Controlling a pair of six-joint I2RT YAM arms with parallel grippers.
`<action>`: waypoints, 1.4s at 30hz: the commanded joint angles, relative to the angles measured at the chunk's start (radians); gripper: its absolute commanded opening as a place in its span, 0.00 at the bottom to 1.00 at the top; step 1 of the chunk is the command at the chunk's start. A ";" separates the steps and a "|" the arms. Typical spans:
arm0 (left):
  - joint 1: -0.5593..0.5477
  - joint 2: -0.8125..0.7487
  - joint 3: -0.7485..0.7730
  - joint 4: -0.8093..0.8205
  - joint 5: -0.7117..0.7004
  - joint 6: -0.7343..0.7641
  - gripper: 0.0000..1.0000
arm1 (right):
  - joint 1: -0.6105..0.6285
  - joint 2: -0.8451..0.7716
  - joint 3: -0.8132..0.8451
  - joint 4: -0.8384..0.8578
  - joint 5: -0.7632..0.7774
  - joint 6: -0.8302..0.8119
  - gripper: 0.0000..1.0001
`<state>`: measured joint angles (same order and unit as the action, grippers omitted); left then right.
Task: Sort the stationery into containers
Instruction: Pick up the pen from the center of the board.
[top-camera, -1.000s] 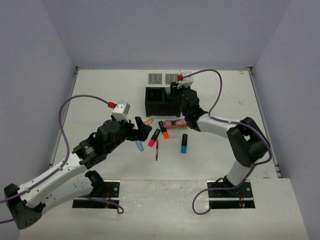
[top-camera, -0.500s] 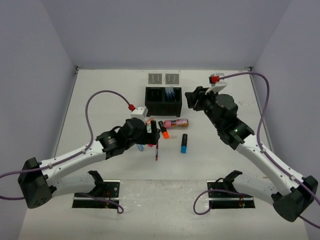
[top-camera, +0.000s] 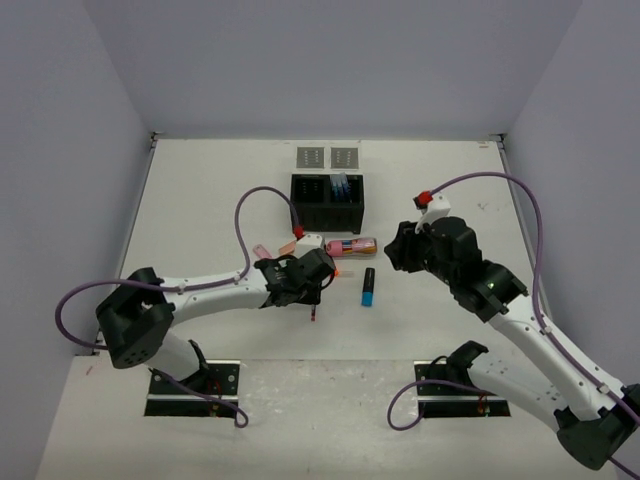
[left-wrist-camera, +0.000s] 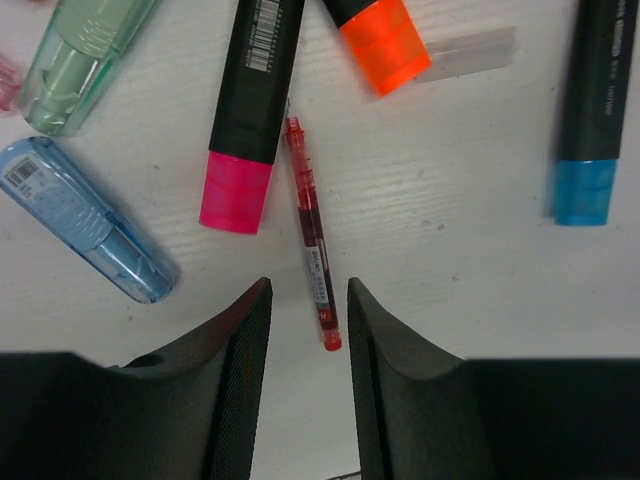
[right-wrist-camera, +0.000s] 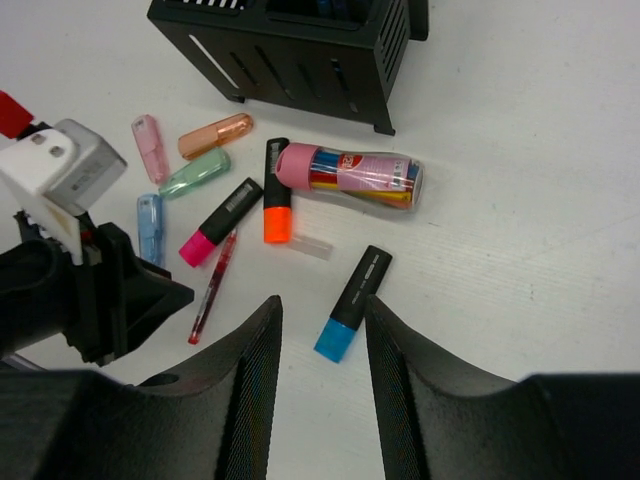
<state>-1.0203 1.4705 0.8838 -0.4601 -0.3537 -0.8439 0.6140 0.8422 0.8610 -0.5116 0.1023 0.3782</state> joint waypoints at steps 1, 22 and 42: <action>-0.020 0.072 0.072 -0.043 -0.053 -0.024 0.38 | -0.002 0.036 0.009 -0.039 -0.041 0.013 0.39; -0.024 0.243 0.080 -0.010 -0.022 -0.011 0.23 | -0.002 0.022 -0.004 -0.003 -0.083 0.002 0.37; -0.063 -0.251 0.085 -0.122 -0.200 0.017 0.00 | 0.037 0.328 0.026 0.079 -0.194 -0.298 0.49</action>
<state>-1.0830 1.3991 0.9463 -0.5227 -0.3974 -0.8262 0.6174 1.0874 0.8597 -0.4975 -0.0936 0.2556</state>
